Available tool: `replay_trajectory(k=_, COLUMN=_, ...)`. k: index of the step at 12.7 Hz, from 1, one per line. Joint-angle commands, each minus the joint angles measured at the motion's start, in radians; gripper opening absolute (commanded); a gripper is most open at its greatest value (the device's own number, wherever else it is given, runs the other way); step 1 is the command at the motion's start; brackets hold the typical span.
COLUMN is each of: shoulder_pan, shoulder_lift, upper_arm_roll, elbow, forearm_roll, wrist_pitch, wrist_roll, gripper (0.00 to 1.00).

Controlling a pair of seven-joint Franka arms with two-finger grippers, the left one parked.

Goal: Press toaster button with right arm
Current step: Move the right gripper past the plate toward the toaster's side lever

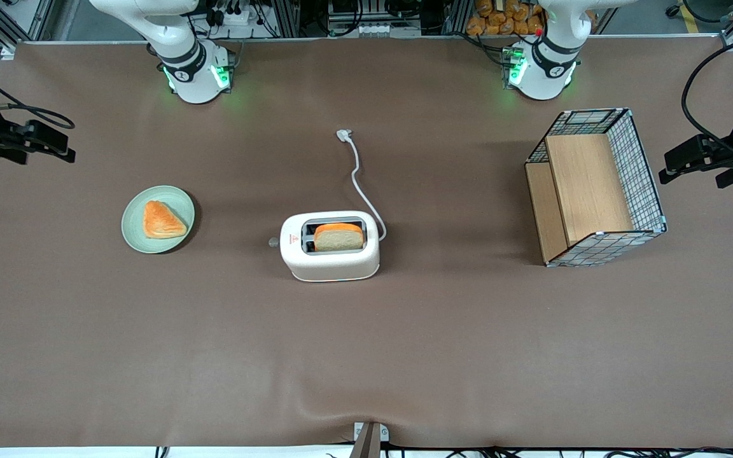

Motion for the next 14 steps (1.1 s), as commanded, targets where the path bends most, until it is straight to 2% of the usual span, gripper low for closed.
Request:
replay_trajectory(k=1, shoulder_pan=0.012, shoulder_lift=0.017, upper_arm_roll=-0.001, elbow=-0.011, forearm_roll=0.058, wrist_pitch=0.016, wrist_roll=0.087, gripper=0.10)
replay_trajectory(k=2, shoulder_pan=0.013, shoulder_lift=0.020, upper_arm_roll=-0.001, elbow=-0.026, forearm_roll=0.099, wrist_pitch=0.018, wrist_roll=0.124, gripper=0.00)
replay_trajectory(k=6, shoulder_pan=0.052, shoulder_lift=0.043, upper_arm_roll=0.003, elbow=-0.121, forearm_roll=0.164, wrist_pitch=0.075, wrist_roll=0.125, gripper=0.00)
replay_trajectory(k=7, shoulder_pan=0.056, shoulder_lift=0.052, upper_arm_roll=0.003, elbow=-0.146, forearm_roll=0.202, wrist_pitch=0.105, wrist_roll=0.117, gripper=0.00)
replay_trajectory(k=12, shoulder_pan=0.113, shoulder_lift=0.166, upper_arm_roll=0.003, elbow=-0.153, forearm_roll=0.281, wrist_pitch=0.151, wrist_roll=0.116, gripper=0.00)
replay_trajectory(k=14, shoulder_pan=0.115, shoulder_lift=0.210, upper_arm_roll=0.003, elbow=-0.153, forearm_roll=0.352, wrist_pitch=0.172, wrist_roll=0.116, gripper=0.00)
